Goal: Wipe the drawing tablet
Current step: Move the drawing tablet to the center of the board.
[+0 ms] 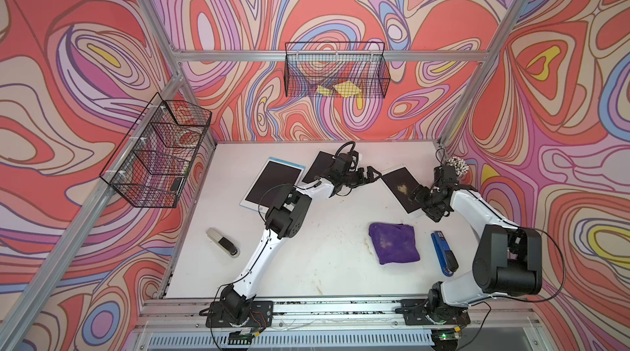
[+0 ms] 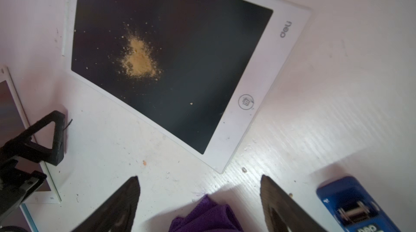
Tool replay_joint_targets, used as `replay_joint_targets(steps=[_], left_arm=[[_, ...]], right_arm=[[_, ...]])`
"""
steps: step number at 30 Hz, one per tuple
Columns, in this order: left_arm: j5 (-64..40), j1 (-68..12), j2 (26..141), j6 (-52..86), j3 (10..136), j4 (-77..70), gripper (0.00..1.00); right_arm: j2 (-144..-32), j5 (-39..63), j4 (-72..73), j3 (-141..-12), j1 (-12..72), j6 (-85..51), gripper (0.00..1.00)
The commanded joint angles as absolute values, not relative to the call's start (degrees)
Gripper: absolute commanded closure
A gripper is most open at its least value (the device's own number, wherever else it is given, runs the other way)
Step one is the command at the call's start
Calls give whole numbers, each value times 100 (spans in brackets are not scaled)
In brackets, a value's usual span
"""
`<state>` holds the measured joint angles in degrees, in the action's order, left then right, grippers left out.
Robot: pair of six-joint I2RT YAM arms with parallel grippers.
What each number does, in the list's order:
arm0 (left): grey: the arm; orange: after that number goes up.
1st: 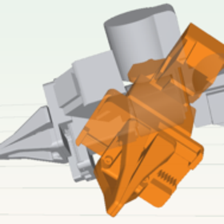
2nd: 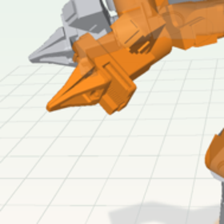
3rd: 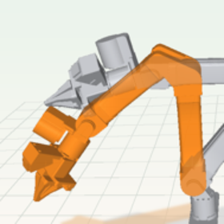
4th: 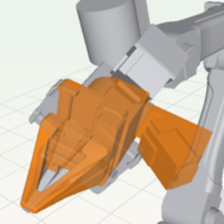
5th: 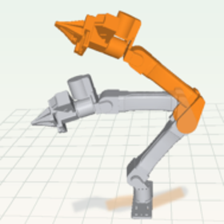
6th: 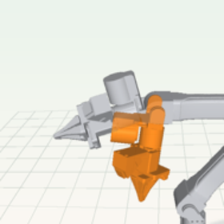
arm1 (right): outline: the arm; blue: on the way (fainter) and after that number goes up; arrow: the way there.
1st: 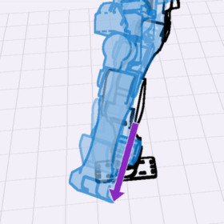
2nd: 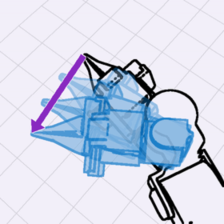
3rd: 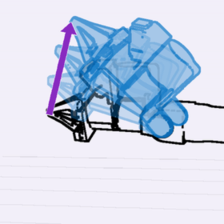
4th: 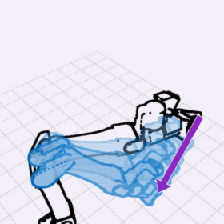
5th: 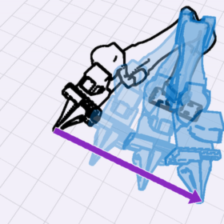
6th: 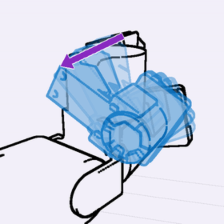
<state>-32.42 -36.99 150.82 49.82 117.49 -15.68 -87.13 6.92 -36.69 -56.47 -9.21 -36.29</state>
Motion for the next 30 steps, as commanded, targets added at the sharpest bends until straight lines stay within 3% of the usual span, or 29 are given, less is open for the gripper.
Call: replay_joint_targets(steps=[1,12,30], left_arm=[[-2636,-3826,15299,5154,12398,-1842,1],[-2306,-3867,16964,5860,14655,-1679,1],[-3484,-3867,17266,6235,15287,-645,1]], right_arm=[[-8762,808,-3539,-5529,-1018,-3652,14],[-9344,1113,-3397,-5655,-1280,-3786,15],[-10116,1523,-2984,-5910,-1492,-3994,17]])
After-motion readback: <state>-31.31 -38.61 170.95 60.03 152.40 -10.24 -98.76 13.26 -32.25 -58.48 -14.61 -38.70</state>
